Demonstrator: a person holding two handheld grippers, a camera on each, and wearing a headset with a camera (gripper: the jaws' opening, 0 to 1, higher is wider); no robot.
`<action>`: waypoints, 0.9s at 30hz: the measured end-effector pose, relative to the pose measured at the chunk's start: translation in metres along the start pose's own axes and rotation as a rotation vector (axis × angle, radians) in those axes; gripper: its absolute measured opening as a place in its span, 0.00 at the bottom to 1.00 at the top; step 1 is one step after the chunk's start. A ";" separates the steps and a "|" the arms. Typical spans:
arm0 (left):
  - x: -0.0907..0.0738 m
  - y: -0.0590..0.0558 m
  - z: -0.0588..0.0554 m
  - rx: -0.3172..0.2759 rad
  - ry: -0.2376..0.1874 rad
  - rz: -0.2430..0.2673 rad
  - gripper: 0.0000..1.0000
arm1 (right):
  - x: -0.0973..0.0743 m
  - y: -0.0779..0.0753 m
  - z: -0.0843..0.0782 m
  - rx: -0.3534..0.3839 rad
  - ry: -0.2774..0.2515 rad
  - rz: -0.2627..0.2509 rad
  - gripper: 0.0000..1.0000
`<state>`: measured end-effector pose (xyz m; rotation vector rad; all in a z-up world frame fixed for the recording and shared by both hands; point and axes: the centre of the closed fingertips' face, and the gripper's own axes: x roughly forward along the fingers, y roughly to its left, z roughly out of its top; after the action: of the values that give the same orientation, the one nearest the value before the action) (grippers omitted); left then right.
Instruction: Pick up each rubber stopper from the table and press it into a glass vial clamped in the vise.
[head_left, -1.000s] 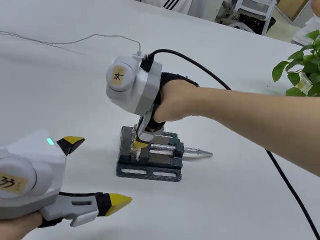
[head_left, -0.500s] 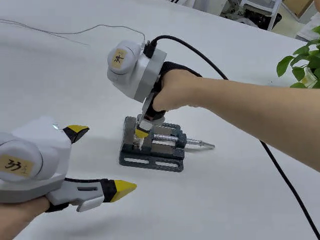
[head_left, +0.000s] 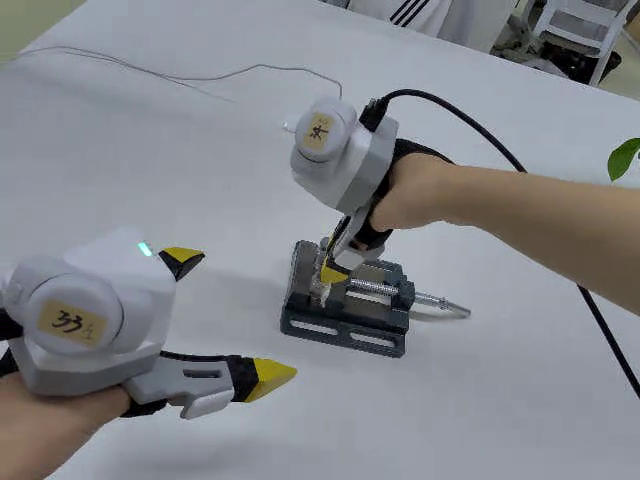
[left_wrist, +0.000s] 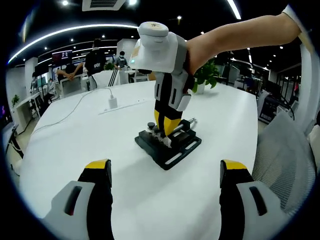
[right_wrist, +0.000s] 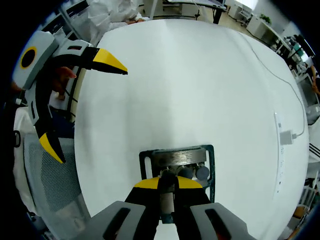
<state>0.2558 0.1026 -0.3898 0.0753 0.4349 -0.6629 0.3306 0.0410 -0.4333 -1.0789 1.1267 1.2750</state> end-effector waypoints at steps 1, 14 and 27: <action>-0.001 0.000 0.000 0.001 -0.001 0.003 0.88 | 0.000 0.000 0.000 -0.009 -0.006 0.006 0.05; 0.001 -0.004 -0.001 -0.011 -0.004 0.000 0.88 | 0.000 -0.003 0.000 -0.081 -0.048 0.005 0.06; -0.001 -0.004 -0.004 -0.022 -0.005 0.002 0.88 | 0.000 0.002 0.000 -0.114 -0.046 -0.001 0.12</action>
<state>0.2510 0.1012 -0.3931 0.0533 0.4372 -0.6566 0.3289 0.0407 -0.4331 -1.1284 1.0295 1.3700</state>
